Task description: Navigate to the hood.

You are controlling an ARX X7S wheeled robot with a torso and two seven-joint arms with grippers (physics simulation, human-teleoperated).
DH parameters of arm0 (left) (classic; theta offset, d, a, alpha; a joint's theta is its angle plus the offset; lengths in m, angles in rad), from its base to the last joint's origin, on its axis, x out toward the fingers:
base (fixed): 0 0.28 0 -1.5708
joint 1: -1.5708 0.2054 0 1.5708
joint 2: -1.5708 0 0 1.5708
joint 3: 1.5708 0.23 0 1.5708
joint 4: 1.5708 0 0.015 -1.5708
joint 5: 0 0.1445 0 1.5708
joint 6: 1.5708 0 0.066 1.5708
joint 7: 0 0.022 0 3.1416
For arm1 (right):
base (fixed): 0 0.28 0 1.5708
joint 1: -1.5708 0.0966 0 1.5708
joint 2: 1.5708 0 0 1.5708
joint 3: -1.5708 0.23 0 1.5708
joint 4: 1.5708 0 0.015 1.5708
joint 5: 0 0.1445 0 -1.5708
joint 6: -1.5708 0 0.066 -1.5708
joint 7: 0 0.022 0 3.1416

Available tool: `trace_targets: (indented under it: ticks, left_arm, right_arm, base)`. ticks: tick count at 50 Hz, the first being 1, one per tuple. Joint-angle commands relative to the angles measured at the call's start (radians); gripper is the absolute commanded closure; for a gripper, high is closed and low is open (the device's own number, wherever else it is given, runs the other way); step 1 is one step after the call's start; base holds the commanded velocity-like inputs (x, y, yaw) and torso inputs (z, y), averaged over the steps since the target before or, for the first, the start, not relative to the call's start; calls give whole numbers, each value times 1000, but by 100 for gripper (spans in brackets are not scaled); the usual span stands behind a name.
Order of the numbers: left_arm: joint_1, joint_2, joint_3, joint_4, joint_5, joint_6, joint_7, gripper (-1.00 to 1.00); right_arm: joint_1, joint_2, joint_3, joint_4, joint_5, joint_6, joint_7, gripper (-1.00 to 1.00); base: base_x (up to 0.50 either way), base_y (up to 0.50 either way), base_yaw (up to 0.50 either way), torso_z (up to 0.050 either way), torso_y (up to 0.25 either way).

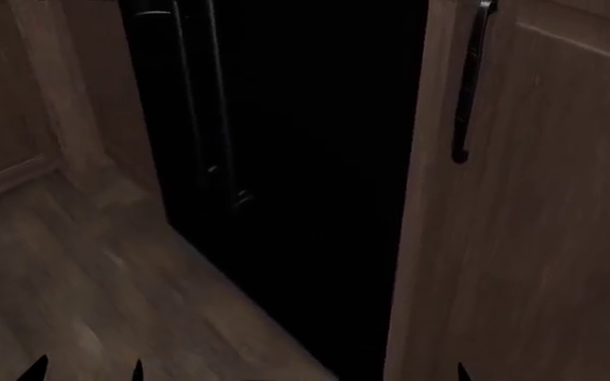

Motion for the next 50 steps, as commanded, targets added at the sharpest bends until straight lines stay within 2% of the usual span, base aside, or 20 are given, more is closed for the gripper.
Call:
trace_targets:
  ticks: [1, 50]
  left_arm:
    - [-2, -5, 8, -2, -4, 3, -6, -100]
    - [-6, -25, 34, -2, -34, 10, -22, -100]
  right_arm:
    - [1, 7, -8, 2, 7, -4, 2, -100]
    - [1, 30, -34, -2, 35, -10, 12, -100]
  base:
    - [0, 0, 500, 0, 0]
    - [0, 0, 500, 0, 0]
